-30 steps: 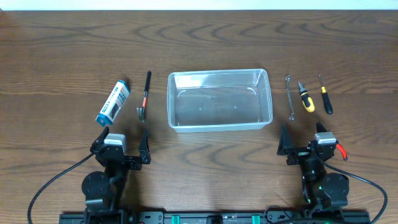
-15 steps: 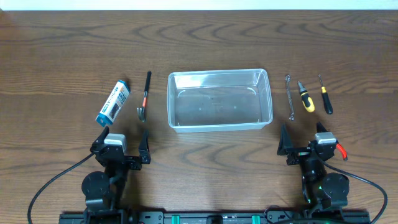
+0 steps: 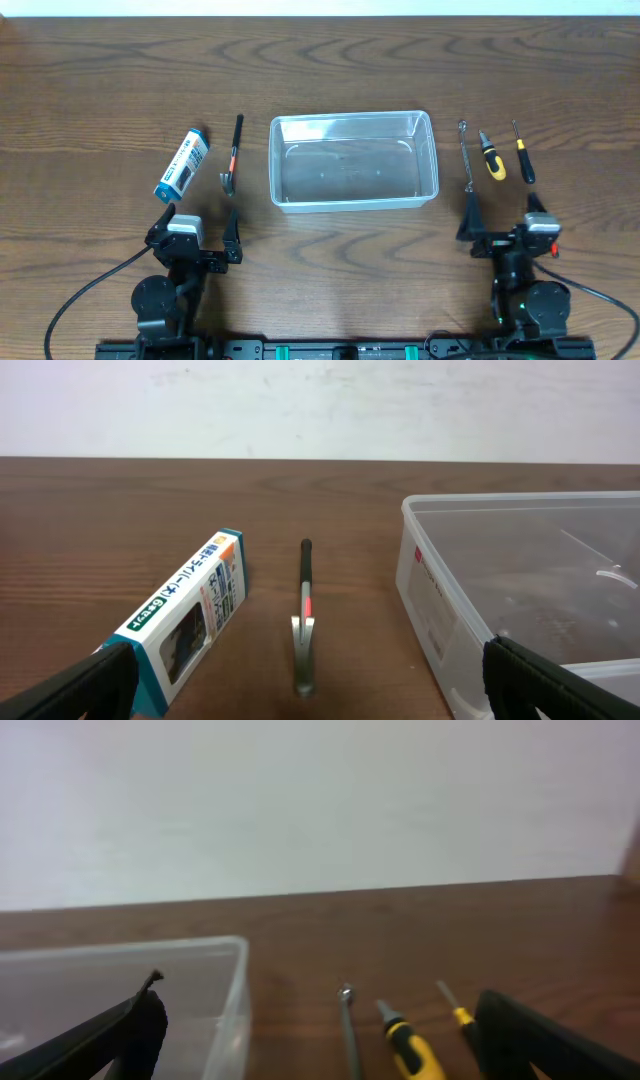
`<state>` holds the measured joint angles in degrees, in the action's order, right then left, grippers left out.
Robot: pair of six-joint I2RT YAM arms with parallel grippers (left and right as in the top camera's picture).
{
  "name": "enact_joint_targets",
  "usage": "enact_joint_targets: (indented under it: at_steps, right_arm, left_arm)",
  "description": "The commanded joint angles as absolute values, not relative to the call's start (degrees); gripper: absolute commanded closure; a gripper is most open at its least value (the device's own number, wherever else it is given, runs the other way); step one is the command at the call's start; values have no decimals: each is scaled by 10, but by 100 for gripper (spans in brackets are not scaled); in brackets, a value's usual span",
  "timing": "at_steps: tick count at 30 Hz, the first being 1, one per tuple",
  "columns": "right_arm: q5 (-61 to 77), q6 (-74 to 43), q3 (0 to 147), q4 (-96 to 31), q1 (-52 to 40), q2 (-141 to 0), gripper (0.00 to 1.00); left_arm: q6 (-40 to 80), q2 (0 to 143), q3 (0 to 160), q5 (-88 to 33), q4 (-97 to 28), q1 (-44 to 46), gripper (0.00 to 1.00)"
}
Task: Pack container
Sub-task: 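Move the right gripper over the silver wrench and lower onto it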
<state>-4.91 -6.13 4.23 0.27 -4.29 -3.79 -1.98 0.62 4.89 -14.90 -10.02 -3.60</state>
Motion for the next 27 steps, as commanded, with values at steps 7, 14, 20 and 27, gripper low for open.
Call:
enact_joint_targets:
  at_steps: [7, 14, 20, 27]
  right_arm:
    - [-62, -42, 362, -86, -7, -343, 1]
    - [-51, 28, 755, -416, 12, -691, 1]
    - [-51, 39, 969, -637, 41, -918, 1]
    - [-50, 37, 985, -659, 53, -1058, 1]
  left_arm:
    - [-30, 2, 42, -159, -104, -38, 2]
    - [-30, 2, 42, -159, -104, -38, 2]
    - [-30, 2, 42, -159, -104, -38, 2]
    - [-30, 2, 42, -159, -104, -38, 2]
